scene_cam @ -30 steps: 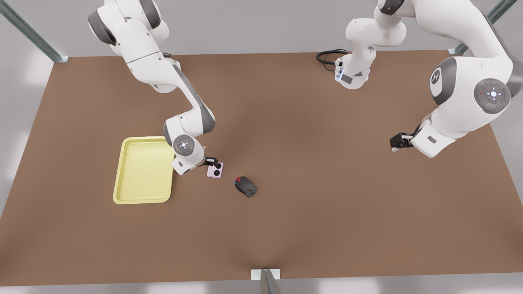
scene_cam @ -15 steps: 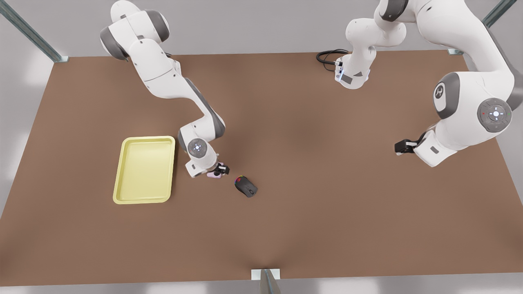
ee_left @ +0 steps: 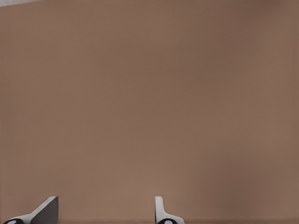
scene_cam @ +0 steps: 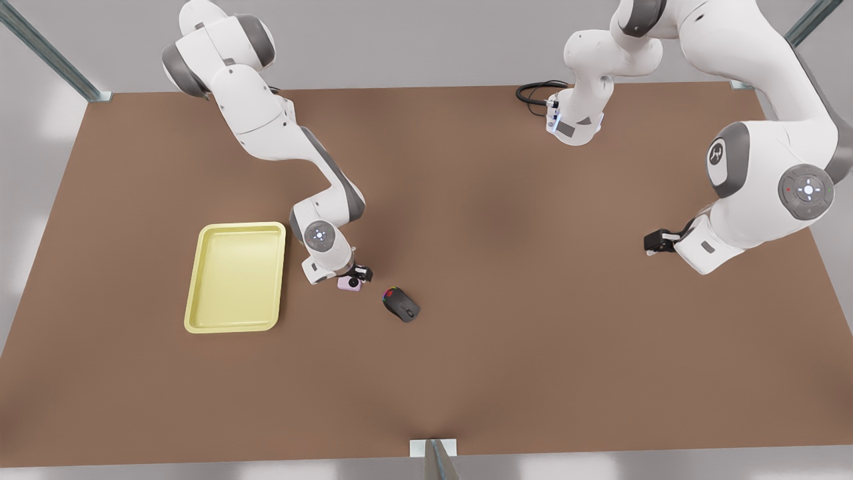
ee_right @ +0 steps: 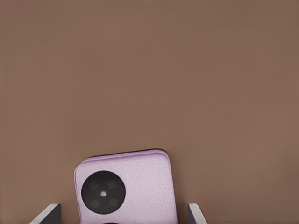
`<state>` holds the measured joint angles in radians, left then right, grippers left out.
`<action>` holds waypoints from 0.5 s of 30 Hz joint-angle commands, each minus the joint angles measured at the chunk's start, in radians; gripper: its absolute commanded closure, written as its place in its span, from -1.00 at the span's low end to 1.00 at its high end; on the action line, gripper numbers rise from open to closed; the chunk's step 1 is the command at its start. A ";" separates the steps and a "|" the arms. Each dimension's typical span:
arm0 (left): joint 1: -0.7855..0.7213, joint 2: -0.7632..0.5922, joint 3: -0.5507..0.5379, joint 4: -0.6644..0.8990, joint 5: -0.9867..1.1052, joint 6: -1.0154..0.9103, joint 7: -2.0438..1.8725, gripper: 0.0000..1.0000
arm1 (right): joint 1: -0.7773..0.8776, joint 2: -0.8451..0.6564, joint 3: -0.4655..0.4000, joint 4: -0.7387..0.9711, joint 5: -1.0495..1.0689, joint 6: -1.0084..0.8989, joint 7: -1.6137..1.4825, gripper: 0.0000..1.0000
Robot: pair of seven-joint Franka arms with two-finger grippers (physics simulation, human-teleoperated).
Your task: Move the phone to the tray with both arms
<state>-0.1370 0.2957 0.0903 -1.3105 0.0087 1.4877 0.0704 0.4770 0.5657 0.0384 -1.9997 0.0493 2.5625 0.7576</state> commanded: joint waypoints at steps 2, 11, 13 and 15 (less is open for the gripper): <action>0.002 0.002 0.000 0.000 0.000 0.011 0.028 -1.00 | 0.000 0.003 0.000 -0.001 0.001 0.015 0.008 -1.00; 0.004 0.011 0.020 0.000 -0.032 0.020 0.028 -1.00 | 0.008 0.025 0.000 -0.002 0.001 0.031 0.008 -1.00; 0.004 0.016 0.020 -0.001 -0.032 0.019 0.028 -1.00 | 0.008 0.026 0.000 -0.002 0.001 0.031 0.008 -1.00; 0.004 0.017 0.019 -0.001 -0.032 0.019 0.028 -1.00 | 0.006 0.026 0.000 -0.002 0.001 0.031 0.008 -1.00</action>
<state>-0.1335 0.3134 0.1099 -1.3120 -0.0219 1.5048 0.0862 0.4835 0.5928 0.0383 -2.0023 0.0495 2.5897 0.7652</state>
